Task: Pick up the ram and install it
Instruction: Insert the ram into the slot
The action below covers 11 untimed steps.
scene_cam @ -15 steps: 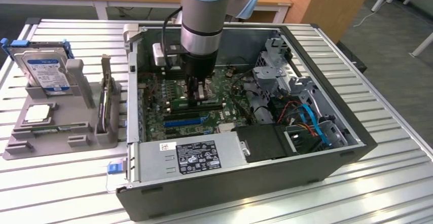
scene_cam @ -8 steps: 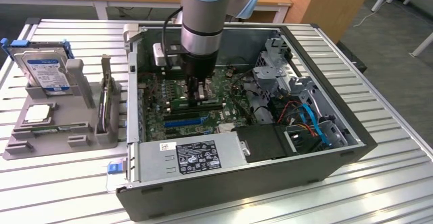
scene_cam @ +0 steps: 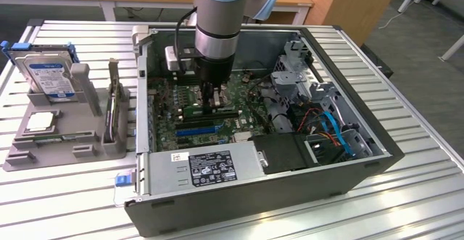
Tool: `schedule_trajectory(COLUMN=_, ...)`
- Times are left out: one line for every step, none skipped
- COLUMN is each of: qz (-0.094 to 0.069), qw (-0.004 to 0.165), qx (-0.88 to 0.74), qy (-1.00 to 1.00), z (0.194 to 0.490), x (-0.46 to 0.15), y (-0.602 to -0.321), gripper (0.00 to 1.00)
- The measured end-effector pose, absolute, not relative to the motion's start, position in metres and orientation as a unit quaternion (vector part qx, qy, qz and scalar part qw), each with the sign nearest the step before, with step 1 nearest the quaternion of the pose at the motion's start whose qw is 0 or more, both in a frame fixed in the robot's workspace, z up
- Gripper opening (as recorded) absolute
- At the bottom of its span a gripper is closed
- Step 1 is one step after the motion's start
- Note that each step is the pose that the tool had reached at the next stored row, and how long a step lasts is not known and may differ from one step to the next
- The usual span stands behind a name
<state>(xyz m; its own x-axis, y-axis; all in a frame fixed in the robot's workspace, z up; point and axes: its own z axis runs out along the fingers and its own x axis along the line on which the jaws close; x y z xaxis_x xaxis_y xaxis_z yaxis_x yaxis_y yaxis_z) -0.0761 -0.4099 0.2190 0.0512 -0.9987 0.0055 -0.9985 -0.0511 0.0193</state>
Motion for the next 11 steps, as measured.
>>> schedule_trajectory(qz=-0.005, qw=0.009, qx=0.725, qy=-0.689, z=0.2190, x=-0.0761, y=-0.4099, gripper=0.14)
schedule_trajectory(qz=-0.005, qw=0.009, qx=0.725, qy=-0.689, z=0.2190, x=-0.0761, y=-0.4099, gripper=0.14)
schedule_trajectory(qz=-0.005, qw=0.009, qx=0.724, qy=-0.690, z=0.2190, x=-0.0761, y=-0.4099, gripper=0.14)
schedule_trajectory(qz=-0.005, qw=0.009, qx=0.723, qy=-0.690, z=0.2190, x=-0.0761, y=-0.4099, gripper=0.14)
schedule_trajectory(qz=-0.005, qw=0.009, qx=0.723, qy=-0.690, z=0.2190, x=-0.0761, y=-0.4099, gripper=0.14)
schedule_trajectory(qz=-0.005, qw=0.009, qx=0.723, qy=-0.690, z=0.2190, x=-0.0761, y=-0.4099, gripper=0.14)
schedule_trajectory(qz=-0.005, qw=0.009, qx=0.723, qy=-0.690, z=0.2190, x=-0.0761, y=-0.4099, gripper=0.14)
schedule_trajectory(qz=-0.005, qw=0.009, qx=0.723, qy=-0.690, z=0.2190, x=-0.0761, y=-0.4099, gripper=0.14)
schedule_trajectory(qz=-0.005, qw=0.009, qx=0.723, qy=-0.690, z=0.2190, x=-0.0761, y=-0.4099, gripper=0.14)
schedule_trajectory(qz=-0.005, qw=0.009, qx=0.723, qy=-0.690, z=0.2190, x=-0.0761, y=-0.4099, gripper=0.14)
schedule_trajectory(qz=-0.005, qw=0.009, qx=0.724, qy=-0.690, z=0.2190, x=-0.0761, y=-0.4099, gripper=0.14)
